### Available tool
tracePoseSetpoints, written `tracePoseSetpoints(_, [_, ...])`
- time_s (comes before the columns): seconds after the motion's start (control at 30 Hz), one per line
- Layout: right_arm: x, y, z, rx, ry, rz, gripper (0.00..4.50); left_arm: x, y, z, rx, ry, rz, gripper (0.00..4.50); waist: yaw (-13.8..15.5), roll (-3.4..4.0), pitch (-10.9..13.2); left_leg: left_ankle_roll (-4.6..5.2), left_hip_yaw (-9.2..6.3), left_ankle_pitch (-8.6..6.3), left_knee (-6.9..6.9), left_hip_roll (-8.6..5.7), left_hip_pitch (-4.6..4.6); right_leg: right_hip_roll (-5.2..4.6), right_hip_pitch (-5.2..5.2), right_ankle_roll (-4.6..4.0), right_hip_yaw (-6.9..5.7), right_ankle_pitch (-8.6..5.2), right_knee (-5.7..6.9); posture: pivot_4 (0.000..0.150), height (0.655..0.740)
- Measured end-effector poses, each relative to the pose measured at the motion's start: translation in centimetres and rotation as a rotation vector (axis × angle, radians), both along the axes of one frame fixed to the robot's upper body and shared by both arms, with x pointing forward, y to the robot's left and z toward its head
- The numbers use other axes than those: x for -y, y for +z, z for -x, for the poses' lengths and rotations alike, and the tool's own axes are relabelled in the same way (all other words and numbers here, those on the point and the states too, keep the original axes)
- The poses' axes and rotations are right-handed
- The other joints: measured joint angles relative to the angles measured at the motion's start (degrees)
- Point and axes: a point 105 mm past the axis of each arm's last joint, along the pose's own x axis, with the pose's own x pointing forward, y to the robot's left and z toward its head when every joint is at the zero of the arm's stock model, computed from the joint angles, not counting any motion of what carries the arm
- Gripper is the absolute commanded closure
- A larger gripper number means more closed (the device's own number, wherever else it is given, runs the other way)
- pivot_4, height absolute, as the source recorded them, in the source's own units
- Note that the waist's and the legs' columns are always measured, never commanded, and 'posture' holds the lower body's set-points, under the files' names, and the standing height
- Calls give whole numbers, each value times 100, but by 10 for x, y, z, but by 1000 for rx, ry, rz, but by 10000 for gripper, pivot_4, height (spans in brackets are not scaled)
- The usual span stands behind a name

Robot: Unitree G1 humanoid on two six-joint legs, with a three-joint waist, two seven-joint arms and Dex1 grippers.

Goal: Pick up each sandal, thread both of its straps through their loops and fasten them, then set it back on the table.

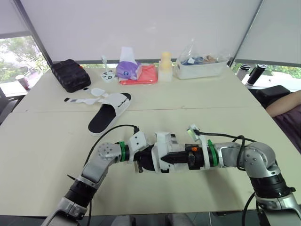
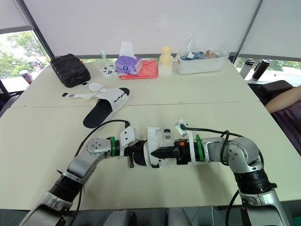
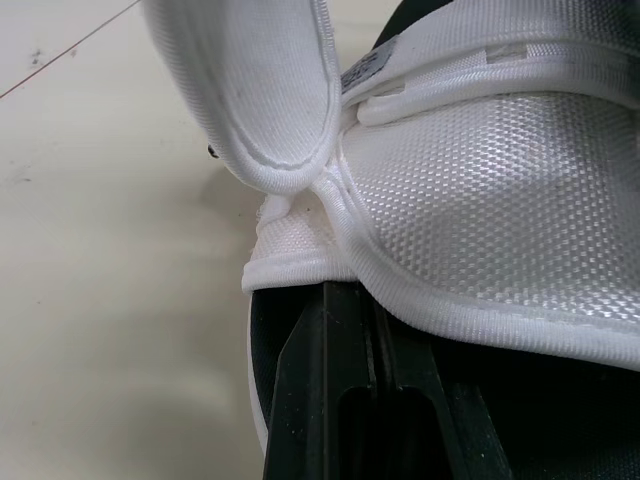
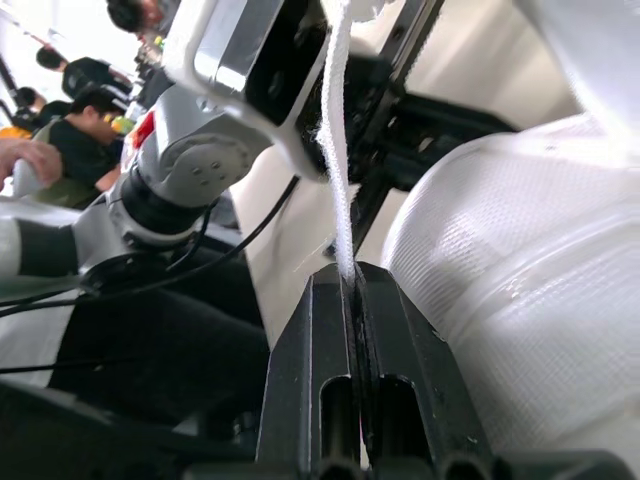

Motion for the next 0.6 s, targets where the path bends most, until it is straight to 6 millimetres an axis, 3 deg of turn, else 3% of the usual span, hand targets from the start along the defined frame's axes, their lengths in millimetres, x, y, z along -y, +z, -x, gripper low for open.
tracePoseSetpoints(0.17, [-1,21,-5,27,0,-67,44442,1,0,0,0,-2,1,45000,11,0,0,0,-2,0,0,0,-2,0,0,0,-1,0,-1,1500,7400])
tracePoseSetpoints(0.6, [2,-2,0,-15,-18,-25,44442,0,-1,1,0,7,4,45000,4,0,0,0,-1,0,0,0,-1,-1,0,0,0,0,-1,1500,7400])
